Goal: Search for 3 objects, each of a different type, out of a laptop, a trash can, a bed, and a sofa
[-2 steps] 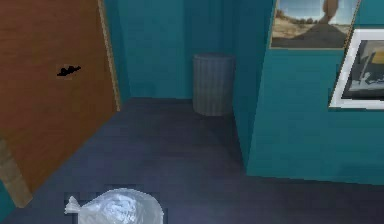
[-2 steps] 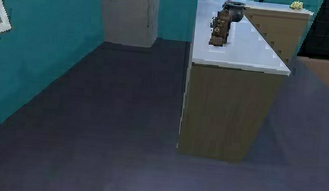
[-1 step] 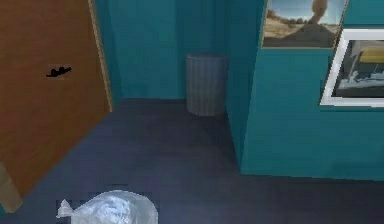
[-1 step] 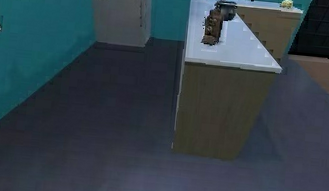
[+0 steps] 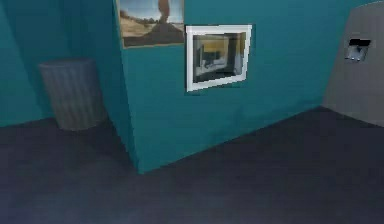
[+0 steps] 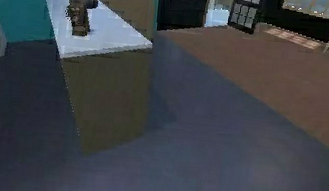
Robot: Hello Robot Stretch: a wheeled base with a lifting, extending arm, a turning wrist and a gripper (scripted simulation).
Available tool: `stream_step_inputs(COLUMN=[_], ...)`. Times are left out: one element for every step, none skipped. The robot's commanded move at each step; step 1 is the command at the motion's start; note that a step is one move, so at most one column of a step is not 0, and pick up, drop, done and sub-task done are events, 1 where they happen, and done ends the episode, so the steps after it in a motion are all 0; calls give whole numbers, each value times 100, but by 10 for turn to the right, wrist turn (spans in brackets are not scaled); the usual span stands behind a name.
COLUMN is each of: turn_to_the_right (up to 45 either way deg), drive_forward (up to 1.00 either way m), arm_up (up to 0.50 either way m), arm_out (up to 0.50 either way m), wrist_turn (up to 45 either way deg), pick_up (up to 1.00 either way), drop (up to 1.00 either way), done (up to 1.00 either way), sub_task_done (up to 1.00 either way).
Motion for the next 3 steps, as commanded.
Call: stream_step_inputs(turn_to_the_right=[0,-270,0], drive_forward=[45,0,65], arm_up=[0,0,0], arm_out=[0,0,0], wrist_turn=[0,0,0], pick_up=[0,0,0], drop=[0,0,0], done=[0,0,0], sub_task_done=[0,0,0])
